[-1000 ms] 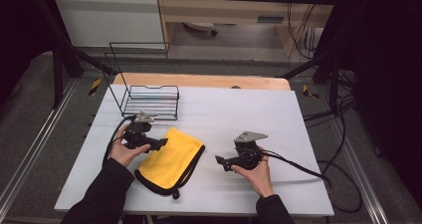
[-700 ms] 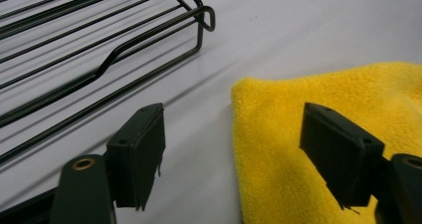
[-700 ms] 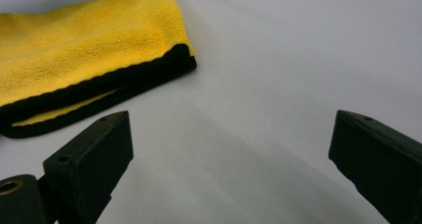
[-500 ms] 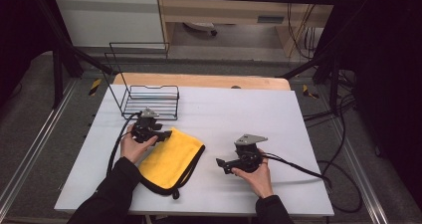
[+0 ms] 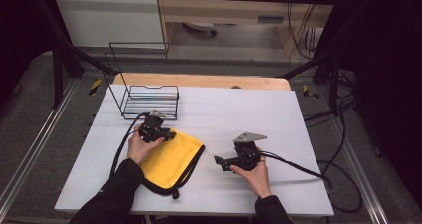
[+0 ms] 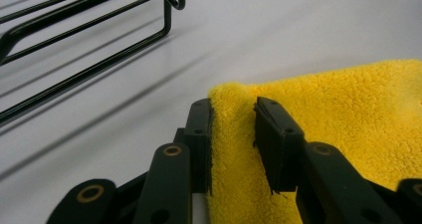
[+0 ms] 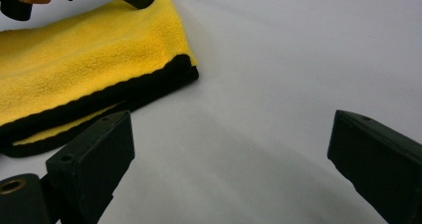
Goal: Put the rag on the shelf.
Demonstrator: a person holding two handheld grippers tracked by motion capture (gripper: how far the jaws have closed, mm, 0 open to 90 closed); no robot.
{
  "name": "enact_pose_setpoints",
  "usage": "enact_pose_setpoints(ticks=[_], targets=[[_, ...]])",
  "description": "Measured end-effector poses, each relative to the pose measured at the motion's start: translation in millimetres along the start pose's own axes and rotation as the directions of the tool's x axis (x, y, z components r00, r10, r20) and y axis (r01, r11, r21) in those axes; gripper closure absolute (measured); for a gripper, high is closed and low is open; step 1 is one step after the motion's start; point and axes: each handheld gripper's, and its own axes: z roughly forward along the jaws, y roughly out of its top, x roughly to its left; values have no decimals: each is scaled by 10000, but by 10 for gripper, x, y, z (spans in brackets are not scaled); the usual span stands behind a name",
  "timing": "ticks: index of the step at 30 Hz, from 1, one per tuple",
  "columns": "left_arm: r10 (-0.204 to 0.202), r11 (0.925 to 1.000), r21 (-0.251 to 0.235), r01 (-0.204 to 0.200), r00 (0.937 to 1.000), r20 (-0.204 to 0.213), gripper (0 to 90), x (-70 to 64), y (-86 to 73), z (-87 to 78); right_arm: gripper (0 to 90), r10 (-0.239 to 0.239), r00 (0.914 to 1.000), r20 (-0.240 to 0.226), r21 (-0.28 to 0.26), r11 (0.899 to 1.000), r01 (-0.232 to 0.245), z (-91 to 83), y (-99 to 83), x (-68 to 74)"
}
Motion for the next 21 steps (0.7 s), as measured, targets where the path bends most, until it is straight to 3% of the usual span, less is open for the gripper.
enact_pose_setpoints(ticks=[2, 8, 11, 15, 21], targets=[[104, 9999, -64, -105, 9999, -49, 702, -21, -10, 2, 48, -135, 9999, 35, 2, 9999, 135, 38, 28, 28], [270, 9996, -45, -270, 9996, -32, 766, -31, -19, 0, 47, 117, 9991, 401, 34, 9999, -118, 194, 155, 145], [270, 9996, -47, -270, 9996, -90, 768, -39, -20, 0, 106, 32, 9998, 178, -29, 10000, -31, 300, 236, 183], [310, 9995, -63, -310, 9995, -72, 766, -37, -23, 0, 200, 356, 9993, 100, 62, 9993, -356, 491, 327, 227], [381, 9992, -138, -382, 9993, -67, 764, -38, -31, 4, 360, 499, 9976, 473, 425, 9977, -519, 730, 358, 270]])
